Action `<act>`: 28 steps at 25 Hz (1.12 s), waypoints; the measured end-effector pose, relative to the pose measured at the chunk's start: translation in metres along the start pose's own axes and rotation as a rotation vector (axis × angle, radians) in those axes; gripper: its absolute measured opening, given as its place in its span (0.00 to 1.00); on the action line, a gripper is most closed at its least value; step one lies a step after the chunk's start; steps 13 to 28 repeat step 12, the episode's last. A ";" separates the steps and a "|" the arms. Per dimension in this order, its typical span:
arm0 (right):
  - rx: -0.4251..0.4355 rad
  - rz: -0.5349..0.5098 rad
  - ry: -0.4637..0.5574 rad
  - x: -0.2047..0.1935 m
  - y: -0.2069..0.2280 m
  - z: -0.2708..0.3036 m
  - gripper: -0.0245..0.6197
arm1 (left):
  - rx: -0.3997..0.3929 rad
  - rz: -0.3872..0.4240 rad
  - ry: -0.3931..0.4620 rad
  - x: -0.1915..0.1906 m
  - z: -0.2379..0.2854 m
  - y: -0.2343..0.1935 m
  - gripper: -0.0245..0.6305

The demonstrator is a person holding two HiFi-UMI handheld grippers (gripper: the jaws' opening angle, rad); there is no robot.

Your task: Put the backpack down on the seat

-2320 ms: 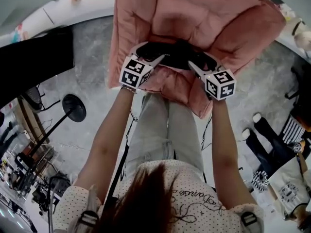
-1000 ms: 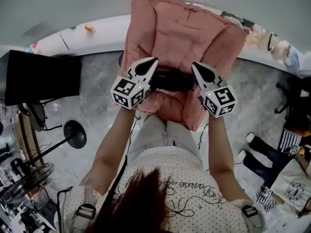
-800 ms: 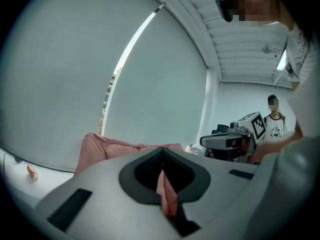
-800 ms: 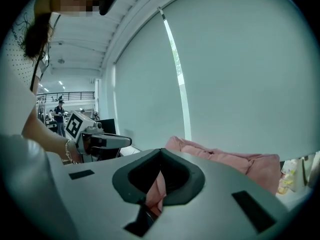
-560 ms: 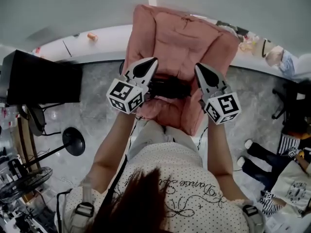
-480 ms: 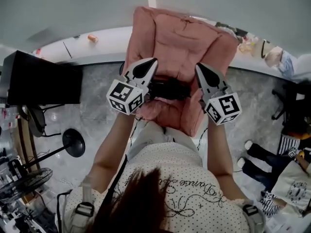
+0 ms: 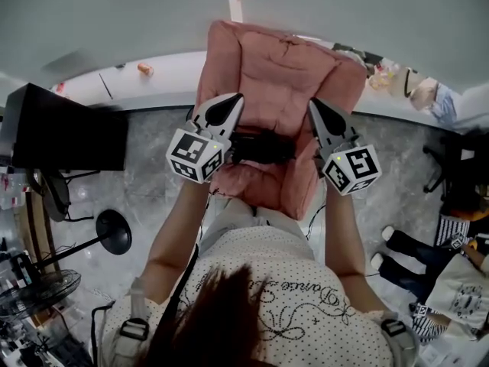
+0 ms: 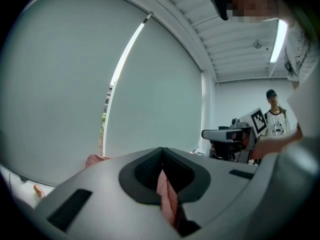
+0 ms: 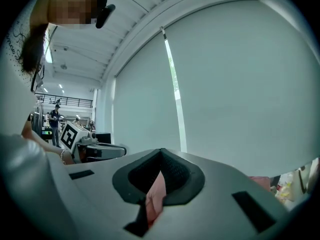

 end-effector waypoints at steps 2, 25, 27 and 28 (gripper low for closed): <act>-0.002 -0.008 0.002 0.002 0.000 0.000 0.05 | 0.005 -0.001 0.006 0.002 -0.001 -0.001 0.04; -0.021 -0.040 -0.001 0.005 -0.001 -0.003 0.05 | 0.008 0.011 0.031 0.011 0.000 -0.001 0.04; -0.021 -0.040 -0.001 0.005 -0.001 -0.003 0.05 | 0.008 0.011 0.031 0.011 0.000 -0.001 0.04; -0.021 -0.040 -0.001 0.005 -0.001 -0.003 0.05 | 0.008 0.011 0.031 0.011 0.000 -0.001 0.04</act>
Point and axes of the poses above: the fingertips, and each gripper's own axes: z forward along the fingers, y to its right, x out of its top, the point moved 3 cm from there along -z, backward along the fingers, and after that the axes turned 8 degrees about x, right-handed, at the moved point
